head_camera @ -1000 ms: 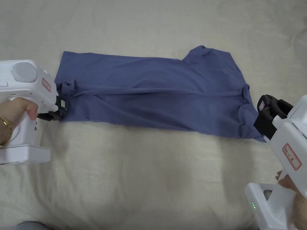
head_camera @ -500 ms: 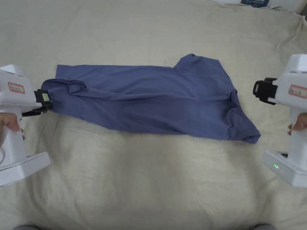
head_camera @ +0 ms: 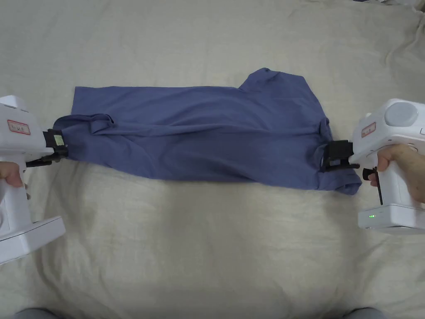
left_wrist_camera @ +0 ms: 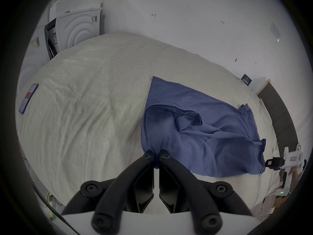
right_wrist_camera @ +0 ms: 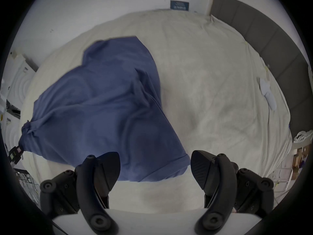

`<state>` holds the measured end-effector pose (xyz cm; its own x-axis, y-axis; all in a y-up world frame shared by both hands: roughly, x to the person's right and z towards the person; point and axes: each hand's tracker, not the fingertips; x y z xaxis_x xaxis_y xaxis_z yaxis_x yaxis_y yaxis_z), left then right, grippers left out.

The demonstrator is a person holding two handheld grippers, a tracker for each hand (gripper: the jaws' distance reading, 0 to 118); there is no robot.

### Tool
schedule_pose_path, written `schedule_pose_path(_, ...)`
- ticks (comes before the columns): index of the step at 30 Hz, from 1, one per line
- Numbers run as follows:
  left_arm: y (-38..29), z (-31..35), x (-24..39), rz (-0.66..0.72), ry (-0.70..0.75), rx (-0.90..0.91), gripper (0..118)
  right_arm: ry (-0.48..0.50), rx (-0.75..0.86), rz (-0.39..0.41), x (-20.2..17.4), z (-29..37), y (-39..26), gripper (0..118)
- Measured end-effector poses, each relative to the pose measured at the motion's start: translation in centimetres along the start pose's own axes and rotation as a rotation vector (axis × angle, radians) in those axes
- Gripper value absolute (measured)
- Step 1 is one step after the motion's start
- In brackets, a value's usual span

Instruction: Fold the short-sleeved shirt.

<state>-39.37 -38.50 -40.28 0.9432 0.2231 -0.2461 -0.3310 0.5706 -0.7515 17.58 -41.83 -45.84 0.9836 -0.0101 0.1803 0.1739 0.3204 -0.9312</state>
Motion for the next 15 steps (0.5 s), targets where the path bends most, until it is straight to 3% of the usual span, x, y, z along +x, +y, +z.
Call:
schedule_pose_path(4, -0.2, -0.5, 0.0, -0.003, 0.012, -0.011, 0, 0.002, -0.006, -0.04, 0.4, -1.1, -1.3, 87)
schedule_pose_path(5, -0.2, -0.7, 0.0, -0.005, 0.015, -0.013, 0, 0.022, -0.01, -0.049, 0.5, -1.2, -1.6, 79)
schedule_pose_path(6, -0.3, -0.7, 0.0, -0.006, 0.018, -0.015, 0, 0.047, -0.016, -0.056, 0.6, -1.4, -1.8, 62)
schedule_pose_path(7, -0.4, -0.8, 0.0, -0.003, 0.02, -0.018, 0, 0.071, -0.018, -0.068, 0.6, -1.5, -2.1, 35)
schedule_pose_path(8, -0.5, -0.8, -0.1, 0.006, 0.019, -0.019, 0, 0.097, -0.012, -0.078, 0.5, -1.4, -2.4, 17)
schedule_pose_path(9, -0.5, -0.9, -0.3, 0.015, 0.017, -0.021, 0, 0.148, 0.007, -0.089, 0.7, -1.1, -2.5, 9)
schedule_pose_path(11, -0.5, -1.1, -0.5, 0.03, 0.016, -0.024, 0, 0.122, 0.016, -0.083, 0.3, -0.5, -2.9, 7)
schedule_pose_path(15, -0.6, -0.4, -0.9, 0.054, 0.007, -0.024, 0, 0.161, 0.057, -0.044, 1.1, 2.1, -3.4, 6)
